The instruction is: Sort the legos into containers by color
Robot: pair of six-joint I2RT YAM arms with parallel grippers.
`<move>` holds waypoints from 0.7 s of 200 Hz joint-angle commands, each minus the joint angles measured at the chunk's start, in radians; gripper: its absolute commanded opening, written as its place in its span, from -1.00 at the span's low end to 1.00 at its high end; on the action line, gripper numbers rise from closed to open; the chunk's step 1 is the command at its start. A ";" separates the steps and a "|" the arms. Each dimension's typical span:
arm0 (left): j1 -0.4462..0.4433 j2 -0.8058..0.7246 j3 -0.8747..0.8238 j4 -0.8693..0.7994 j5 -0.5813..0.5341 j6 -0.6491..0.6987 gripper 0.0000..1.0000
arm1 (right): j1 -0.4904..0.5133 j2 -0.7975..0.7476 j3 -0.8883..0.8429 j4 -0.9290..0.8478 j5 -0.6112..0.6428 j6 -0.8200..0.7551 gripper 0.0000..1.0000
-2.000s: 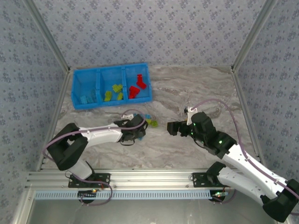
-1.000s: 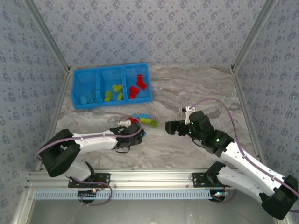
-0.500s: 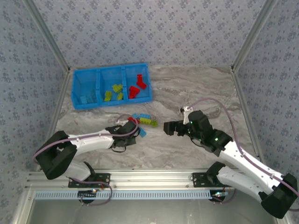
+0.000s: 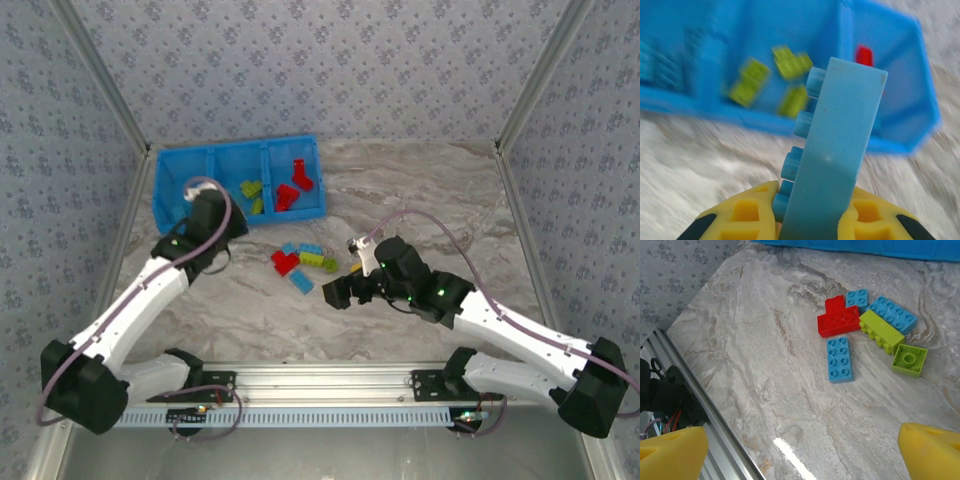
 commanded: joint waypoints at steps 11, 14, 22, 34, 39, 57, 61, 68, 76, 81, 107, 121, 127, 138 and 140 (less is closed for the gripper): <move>0.244 0.208 0.121 0.078 0.023 0.081 -0.73 | 0.003 -0.065 0.024 -0.045 0.046 -0.001 1.00; 0.263 0.235 0.138 0.084 0.033 0.082 -0.73 | 0.003 -0.071 0.023 -0.049 0.049 0.002 1.00; 0.305 0.304 0.189 0.098 0.066 0.090 -0.72 | 0.004 -0.089 0.021 -0.064 0.054 0.009 1.00; 0.352 0.421 0.278 0.090 0.113 0.102 -0.70 | 0.004 -0.116 0.011 -0.078 0.062 0.019 1.00; 0.368 0.462 0.314 0.083 0.130 0.101 -0.69 | 0.005 -0.129 0.005 -0.082 0.067 0.024 1.00; 0.409 0.562 0.404 0.086 0.198 0.093 -0.60 | 0.004 -0.166 -0.001 -0.104 0.081 0.043 1.00; 0.414 0.574 0.416 0.091 0.205 0.096 -0.54 | 0.004 -0.173 -0.003 -0.109 0.084 0.047 1.00; 0.417 0.588 0.436 0.095 0.209 0.103 -0.40 | 0.006 -0.185 -0.007 -0.116 0.090 0.054 1.00; 0.418 0.592 0.455 0.094 0.208 0.118 -0.18 | 0.006 -0.196 -0.014 -0.122 0.095 0.061 1.00; 0.416 0.591 0.467 0.088 0.206 0.123 -0.07 | 0.006 -0.201 -0.018 -0.123 0.100 0.064 1.00; 0.417 0.530 0.482 0.032 0.172 0.122 0.19 | 0.004 -0.204 -0.039 -0.116 0.117 0.070 1.00; 0.416 0.461 0.456 0.006 0.166 0.110 0.20 | 0.001 -0.188 -0.042 -0.096 0.121 0.067 1.00; 0.413 0.421 0.442 -0.009 0.170 0.104 0.18 | 0.000 -0.178 -0.041 -0.089 0.125 0.067 1.00; 0.396 0.336 0.405 -0.028 0.175 0.092 0.15 | -0.005 -0.154 -0.034 -0.079 0.138 0.065 1.00; 0.392 0.317 0.400 -0.029 0.178 0.091 0.14 | -0.005 -0.149 -0.033 -0.077 0.144 0.064 1.00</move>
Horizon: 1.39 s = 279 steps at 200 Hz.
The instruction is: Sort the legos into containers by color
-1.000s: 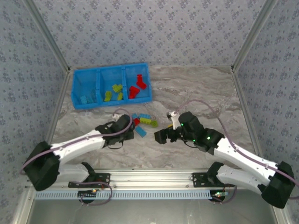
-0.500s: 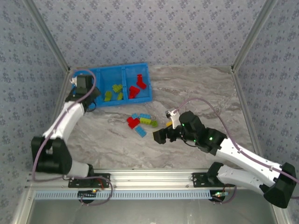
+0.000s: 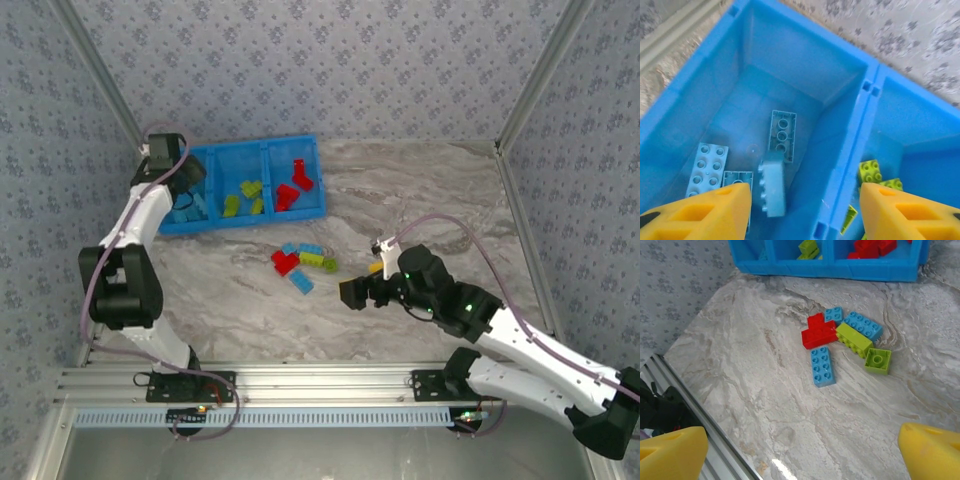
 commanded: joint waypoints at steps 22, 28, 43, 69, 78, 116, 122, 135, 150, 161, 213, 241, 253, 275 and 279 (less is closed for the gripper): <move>-0.154 -0.391 -0.118 -0.048 0.028 0.055 0.14 | -0.019 0.108 0.026 0.005 0.109 0.009 1.00; -0.205 -0.438 -0.134 -0.047 0.034 0.095 0.16 | -0.024 0.137 0.036 -0.001 0.122 -0.001 1.00; -0.354 -0.536 -0.166 -0.059 0.040 0.226 0.19 | -0.031 0.211 0.065 -0.015 0.147 -0.029 1.00; -0.563 -0.683 -0.227 -0.125 0.119 0.468 0.27 | -0.047 0.362 0.111 -0.014 0.163 -0.047 1.00; -0.604 -0.732 -0.260 -0.146 0.188 0.537 0.32 | -0.055 0.416 0.126 0.000 0.156 -0.049 1.00; -0.663 -0.914 -0.494 -0.170 0.505 0.981 0.59 | -0.081 0.664 0.184 0.104 0.132 -0.056 1.00; -0.669 -0.932 -0.528 -0.164 0.517 1.019 0.64 | -0.085 0.704 0.201 0.113 0.143 -0.057 0.99; -0.672 -0.946 -0.582 -0.177 0.562 1.109 0.83 | -0.096 0.787 0.238 0.112 0.177 -0.054 0.93; -0.673 -0.923 -0.606 -0.230 0.582 1.200 0.97 | -0.103 0.871 0.273 0.127 0.182 -0.067 0.87; -0.676 -0.895 -0.608 -0.276 0.578 1.248 0.98 | -0.104 0.923 0.300 0.136 0.172 -0.076 0.83; -0.675 -0.846 -0.637 -0.306 0.509 1.292 0.98 | -0.103 1.039 0.374 0.143 0.190 -0.080 0.12; -0.675 -0.882 -0.671 -0.294 0.517 1.329 0.99 | -0.100 0.951 0.334 0.142 0.214 -0.067 -0.24; -0.675 -0.902 -0.687 -0.270 0.520 1.329 0.99 | -0.093 0.873 0.312 0.143 0.224 -0.063 -0.30; -0.661 -0.934 -0.707 -0.197 0.469 1.284 0.98 | -0.065 0.704 0.288 0.158 0.227 -0.065 -0.34; -0.655 -0.940 -0.709 -0.172 0.447 1.261 0.99 | -0.055 0.676 0.285 0.169 0.223 -0.066 -0.35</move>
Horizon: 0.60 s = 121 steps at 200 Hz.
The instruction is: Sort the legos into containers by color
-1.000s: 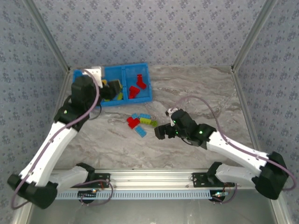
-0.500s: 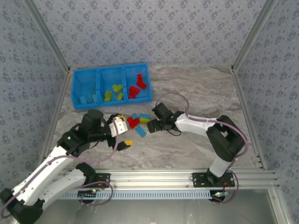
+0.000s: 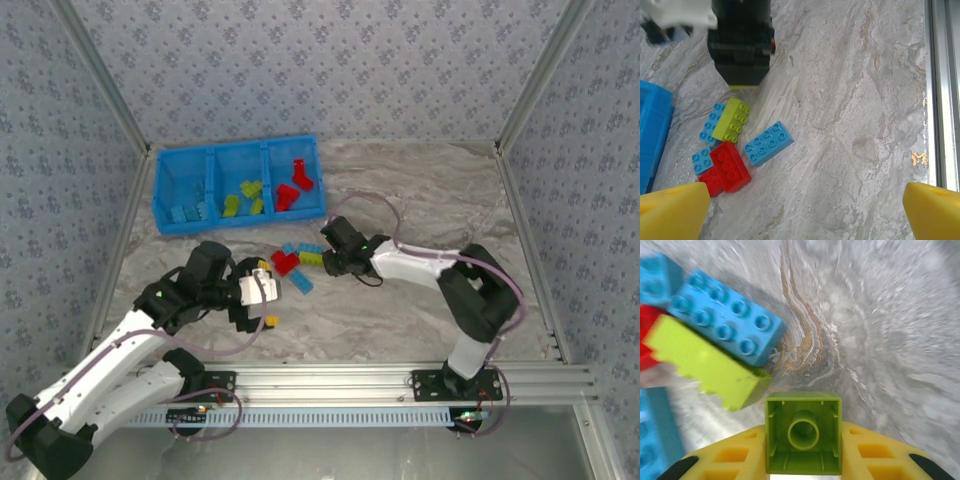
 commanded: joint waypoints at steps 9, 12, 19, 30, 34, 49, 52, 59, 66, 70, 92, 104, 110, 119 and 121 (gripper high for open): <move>0.031 -0.054 -0.019 0.168 -0.126 -0.111 0.98 | 0.058 -0.243 -0.013 0.071 0.013 -0.002 -0.35; 0.039 -0.059 -0.020 0.191 -0.159 -0.150 0.99 | 0.066 -0.256 -0.014 0.088 0.009 -0.008 -0.35; 0.060 -0.069 -0.018 0.252 -0.233 -0.241 0.99 | 0.085 -0.280 -0.013 0.131 0.004 -0.017 -0.34; 0.107 -0.085 0.002 0.318 -0.322 -0.386 0.98 | 0.110 -0.279 -0.004 0.199 -0.005 -0.036 -0.32; 0.129 -0.089 0.011 0.333 -0.342 -0.433 0.99 | 0.115 -0.271 0.001 0.230 -0.010 -0.044 -0.32; 0.224 -0.105 0.031 0.380 -0.359 -0.562 0.98 | 0.124 -0.205 0.052 0.300 -0.012 -0.070 -0.32; 0.244 -0.109 0.031 0.390 -0.361 -0.585 0.98 | 0.125 -0.184 0.070 0.304 -0.011 -0.075 -0.32; 0.292 -0.113 0.027 0.411 -0.367 -0.635 0.98 | 0.126 -0.132 0.118 0.312 -0.009 -0.089 -0.32; 0.334 -0.115 0.021 0.428 -0.384 -0.669 0.98 | 0.125 -0.078 0.164 0.323 -0.007 -0.108 -0.32; 0.353 -0.115 0.018 0.432 -0.400 -0.686 0.98 | 0.124 -0.041 0.219 0.322 -0.006 -0.116 -0.32; 0.409 -0.111 0.024 0.411 -0.486 -0.701 0.98 | 0.109 0.180 0.453 0.268 -0.033 -0.172 -0.32; 0.413 -0.118 0.018 0.411 -0.511 -0.700 0.98 | 0.108 0.293 0.597 0.205 -0.016 -0.214 -0.31; 0.415 -0.122 0.014 0.415 -0.510 -0.694 0.98 | 0.106 0.345 0.660 0.189 -0.001 -0.238 -0.32; 0.415 -0.127 0.008 0.416 -0.497 -0.686 0.98 | 0.104 0.419 0.749 0.167 0.024 -0.266 -0.32; 0.415 -0.128 0.007 0.416 -0.495 -0.684 0.99 | 0.101 0.436 0.773 0.158 0.028 -0.270 -0.32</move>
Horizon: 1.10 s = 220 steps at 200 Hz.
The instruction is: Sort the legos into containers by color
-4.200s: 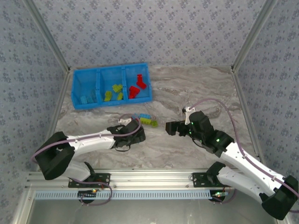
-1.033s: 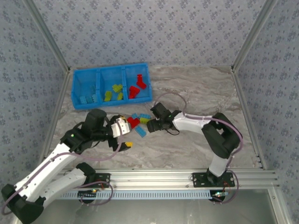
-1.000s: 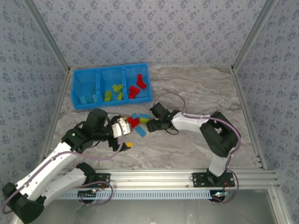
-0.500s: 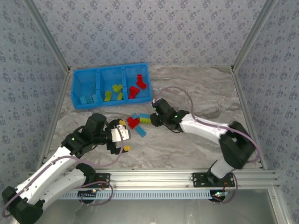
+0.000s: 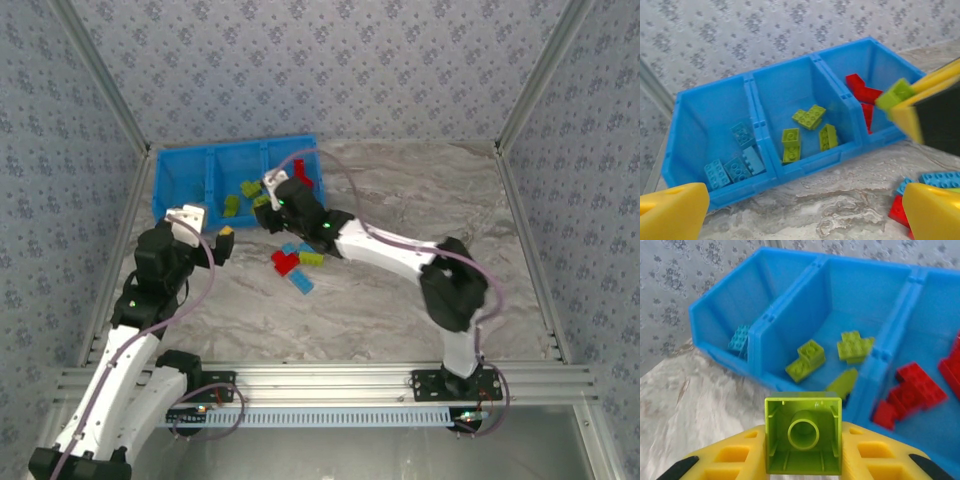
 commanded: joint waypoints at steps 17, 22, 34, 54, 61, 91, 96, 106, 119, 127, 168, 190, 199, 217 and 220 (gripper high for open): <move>0.005 -0.021 0.024 0.043 -0.039 -0.031 0.99 | -0.021 0.263 0.382 -0.170 0.061 -0.137 -0.27; 0.007 -0.020 0.024 0.042 -0.041 -0.029 0.99 | -0.023 0.296 0.438 -0.207 0.063 -0.139 -0.22; 0.008 -0.018 0.022 0.040 -0.047 -0.023 0.98 | -0.025 0.361 0.572 -0.289 0.066 -0.140 0.01; 0.008 -0.015 0.023 0.036 -0.048 -0.023 0.99 | -0.021 0.406 0.694 -0.374 0.072 -0.157 0.23; 0.007 -0.014 0.024 0.035 -0.051 -0.023 0.99 | -0.019 0.404 0.700 -0.384 0.078 -0.166 0.23; 0.007 -0.008 0.028 0.026 -0.053 -0.034 0.99 | -0.018 0.334 0.630 -0.405 0.085 -0.174 0.23; 0.008 -0.007 0.029 0.021 -0.053 -0.043 0.99 | -0.018 0.312 0.604 -0.403 0.085 -0.173 0.23; 0.008 -0.004 0.033 0.012 -0.051 -0.068 0.98 | -0.016 0.246 0.519 -0.382 0.086 -0.167 0.23; 0.008 0.010 0.045 -0.026 -0.051 -0.133 0.98 | -0.016 0.139 0.372 -0.330 0.084 -0.162 0.23; 0.008 0.034 0.075 -0.086 -0.048 -0.210 0.98 | -0.016 0.068 0.276 -0.298 0.081 -0.160 0.24; -0.024 0.206 0.136 -0.266 0.138 -0.605 0.88 | -0.031 -0.303 -0.148 -0.263 0.013 -0.114 0.30; -0.171 0.302 0.138 -0.296 0.155 -0.772 0.76 | -0.026 -0.476 -0.366 -0.259 -0.039 -0.034 0.40; -0.255 0.334 0.137 -0.296 0.137 -0.831 0.75 | -0.023 -0.551 -0.473 -0.243 -0.038 0.009 0.46; -0.412 0.399 0.109 -0.244 0.091 -1.007 0.73 | -0.022 -0.692 -0.628 -0.248 -0.011 0.100 0.56; -0.431 0.411 0.103 -0.230 0.085 -1.035 0.73 | -0.021 -0.720 -0.651 -0.252 -0.004 0.111 0.58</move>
